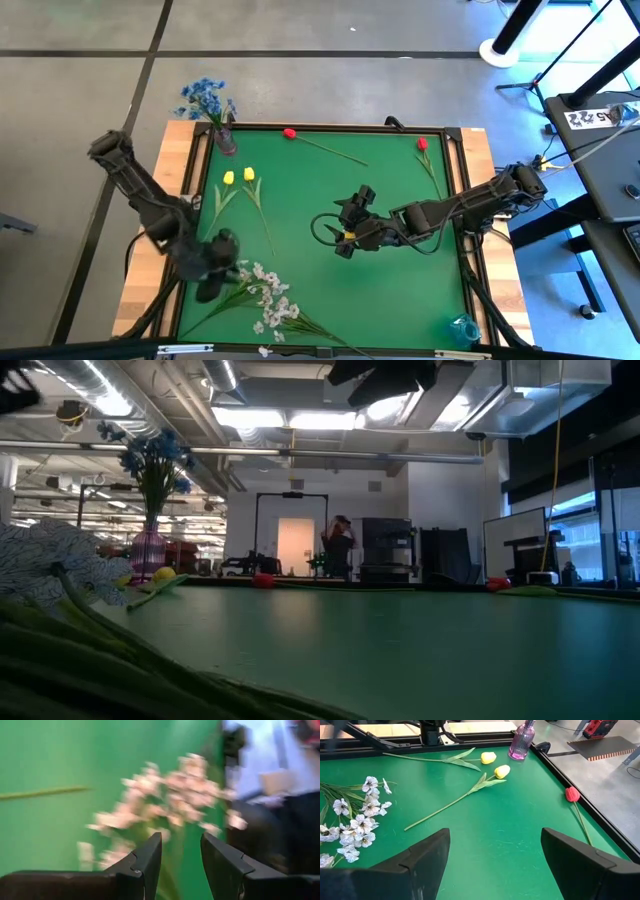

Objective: Sort flowers into vase by color
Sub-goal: Put the left red into flower the purple vase

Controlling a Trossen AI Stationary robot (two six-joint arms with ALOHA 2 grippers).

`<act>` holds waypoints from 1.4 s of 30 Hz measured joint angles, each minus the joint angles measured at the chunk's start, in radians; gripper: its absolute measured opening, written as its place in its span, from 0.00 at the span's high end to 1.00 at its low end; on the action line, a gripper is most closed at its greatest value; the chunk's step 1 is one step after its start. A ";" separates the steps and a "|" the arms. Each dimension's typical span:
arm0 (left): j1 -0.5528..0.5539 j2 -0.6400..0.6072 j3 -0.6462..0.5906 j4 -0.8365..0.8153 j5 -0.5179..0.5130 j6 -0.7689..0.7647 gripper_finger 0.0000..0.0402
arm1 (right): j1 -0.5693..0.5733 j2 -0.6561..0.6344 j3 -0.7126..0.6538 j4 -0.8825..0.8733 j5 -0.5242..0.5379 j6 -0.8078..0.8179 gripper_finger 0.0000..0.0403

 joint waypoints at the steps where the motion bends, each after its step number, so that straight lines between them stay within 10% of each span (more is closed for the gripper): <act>1: -0.035 0.001 0.000 0.027 -0.007 -0.014 0.67 | 0.000 0.000 0.000 0.000 0.000 0.000 0.23; 9: -0.178 0.116 0.000 0.139 -0.076 -0.121 0.67 | 0.000 0.000 0.000 0.001 0.008 0.000 0.23; 22: -0.179 0.225 0.000 0.084 0.127 -0.479 0.67 | -0.002 0.000 0.000 0.013 0.010 -0.003 0.23; 28: -0.171 0.226 0.000 -0.117 -0.041 -0.496 0.67 | -0.020 0.000 0.000 0.018 0.010 -0.008 0.23; 34: -0.016 0.226 -0.002 -0.508 -0.343 -0.685 0.67 | -0.035 0.000 0.000 0.027 0.011 -0.015 0.23; 42: 0.337 0.227 -0.002 -0.514 -0.401 -0.520 0.67 | -0.039 0.000 0.000 0.021 0.011 -0.034 0.23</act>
